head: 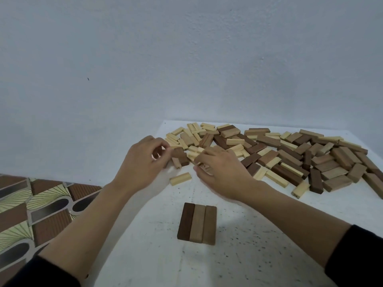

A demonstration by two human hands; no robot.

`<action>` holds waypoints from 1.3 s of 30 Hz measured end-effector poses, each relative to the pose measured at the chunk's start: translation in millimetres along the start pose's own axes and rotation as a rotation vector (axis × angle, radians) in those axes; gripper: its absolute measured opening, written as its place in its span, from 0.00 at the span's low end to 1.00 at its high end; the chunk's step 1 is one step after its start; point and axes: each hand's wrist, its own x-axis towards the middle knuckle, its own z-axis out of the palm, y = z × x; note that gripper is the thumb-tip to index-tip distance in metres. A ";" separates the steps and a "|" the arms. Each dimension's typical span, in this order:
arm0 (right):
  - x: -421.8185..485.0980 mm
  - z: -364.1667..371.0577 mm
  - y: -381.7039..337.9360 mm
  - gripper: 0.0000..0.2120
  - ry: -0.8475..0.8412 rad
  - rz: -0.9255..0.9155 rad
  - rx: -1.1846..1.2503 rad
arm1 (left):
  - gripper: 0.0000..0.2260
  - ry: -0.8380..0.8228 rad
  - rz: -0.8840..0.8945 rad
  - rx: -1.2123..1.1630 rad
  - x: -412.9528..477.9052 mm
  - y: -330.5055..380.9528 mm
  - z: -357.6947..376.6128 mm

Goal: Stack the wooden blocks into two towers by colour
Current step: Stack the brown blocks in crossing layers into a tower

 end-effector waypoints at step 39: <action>46.6 -2.8 -18.1 0.12 -0.048 0.180 0.027 | 0.08 0.033 -0.146 -0.207 -13.5 -17.1 19.1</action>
